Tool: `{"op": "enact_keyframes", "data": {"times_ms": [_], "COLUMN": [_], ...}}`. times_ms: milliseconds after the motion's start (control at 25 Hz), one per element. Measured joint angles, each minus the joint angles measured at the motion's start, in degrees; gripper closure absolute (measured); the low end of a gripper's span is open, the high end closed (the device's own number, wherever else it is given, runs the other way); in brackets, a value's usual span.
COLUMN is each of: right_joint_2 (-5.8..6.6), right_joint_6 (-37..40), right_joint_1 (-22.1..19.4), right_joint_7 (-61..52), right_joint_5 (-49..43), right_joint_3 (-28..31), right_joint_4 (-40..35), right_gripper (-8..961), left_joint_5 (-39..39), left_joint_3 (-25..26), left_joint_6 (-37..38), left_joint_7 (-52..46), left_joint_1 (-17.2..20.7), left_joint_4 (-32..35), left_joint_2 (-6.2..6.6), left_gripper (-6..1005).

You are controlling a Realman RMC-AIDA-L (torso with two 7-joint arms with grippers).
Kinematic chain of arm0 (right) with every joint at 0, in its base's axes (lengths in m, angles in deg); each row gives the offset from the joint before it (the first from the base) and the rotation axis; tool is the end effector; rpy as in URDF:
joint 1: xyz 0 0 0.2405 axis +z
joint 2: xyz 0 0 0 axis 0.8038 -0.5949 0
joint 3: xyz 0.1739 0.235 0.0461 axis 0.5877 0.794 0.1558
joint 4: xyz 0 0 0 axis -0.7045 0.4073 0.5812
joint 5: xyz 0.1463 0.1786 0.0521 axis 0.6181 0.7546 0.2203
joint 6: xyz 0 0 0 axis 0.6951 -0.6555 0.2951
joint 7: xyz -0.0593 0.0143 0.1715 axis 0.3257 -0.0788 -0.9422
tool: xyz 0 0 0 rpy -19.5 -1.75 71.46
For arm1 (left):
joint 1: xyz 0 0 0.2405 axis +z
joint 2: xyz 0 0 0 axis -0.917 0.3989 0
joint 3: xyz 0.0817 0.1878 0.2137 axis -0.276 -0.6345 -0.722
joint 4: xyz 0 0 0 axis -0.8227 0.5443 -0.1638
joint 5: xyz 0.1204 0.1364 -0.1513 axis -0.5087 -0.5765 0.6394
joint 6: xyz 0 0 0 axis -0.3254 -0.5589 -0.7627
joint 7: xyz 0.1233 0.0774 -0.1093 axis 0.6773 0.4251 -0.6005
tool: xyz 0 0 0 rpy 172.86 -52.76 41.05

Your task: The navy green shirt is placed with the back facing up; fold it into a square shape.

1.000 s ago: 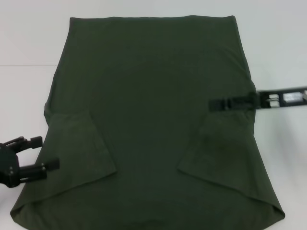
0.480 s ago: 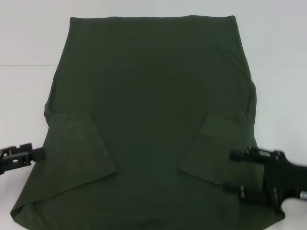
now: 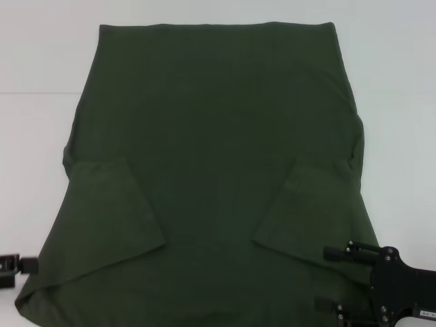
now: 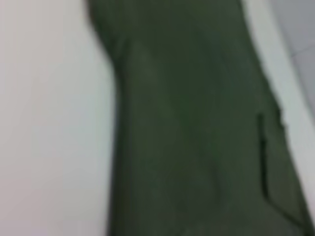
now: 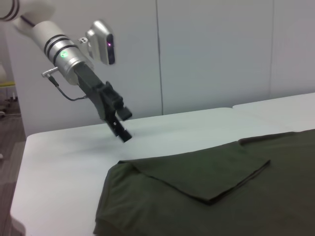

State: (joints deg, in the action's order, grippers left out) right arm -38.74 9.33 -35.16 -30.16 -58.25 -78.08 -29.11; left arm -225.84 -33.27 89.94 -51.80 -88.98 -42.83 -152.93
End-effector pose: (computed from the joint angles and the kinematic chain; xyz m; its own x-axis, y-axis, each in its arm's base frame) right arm 0.3425 0.2899 -0.0719 0.8537 -0.1273 -0.5049 -0.2633 -0.9421 -0.2077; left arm -0.4185 0.3014 0.0656 0.0492 0.9364 0.3473 0.9962 -0.0709 0.0500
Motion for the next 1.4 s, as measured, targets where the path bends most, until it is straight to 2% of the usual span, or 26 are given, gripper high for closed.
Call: {"op": "enact_keyframes", "data": {"times_ms": [320, 680, 1400], "right_joint_2": [0.0, -0.06, -0.01], "right_joint_6": [-0.9, -1.4, -2.1], "right_joint_1": [0.0, 0.2, 1.3], "right_joint_7": [1.1, 1.2, 0.7], "right_joint_5": [-1.2, -1.3, -1.4], "right_joint_3": [0.0, 0.0, -0.1], "right_joint_4": [0.6, 1.1, 1.8], "right_gripper": [133, 133, 133], "left_joint_5": [-5.1, -8.6, -9.2], "left_joint_3": [0.4, -0.6, -1.0], "left_joint_6": [0.3, -2.8, -6.1], "left_joint_7": [-6.7, -6.9, -7.2], "left_joint_1": [-1.3, -2.4, -3.4], "left_joint_4": [0.4, -2.4, -6.1], "left_joint_2": [1.4, 1.42, 1.45], "left_gripper": [96, 96, 96]}}
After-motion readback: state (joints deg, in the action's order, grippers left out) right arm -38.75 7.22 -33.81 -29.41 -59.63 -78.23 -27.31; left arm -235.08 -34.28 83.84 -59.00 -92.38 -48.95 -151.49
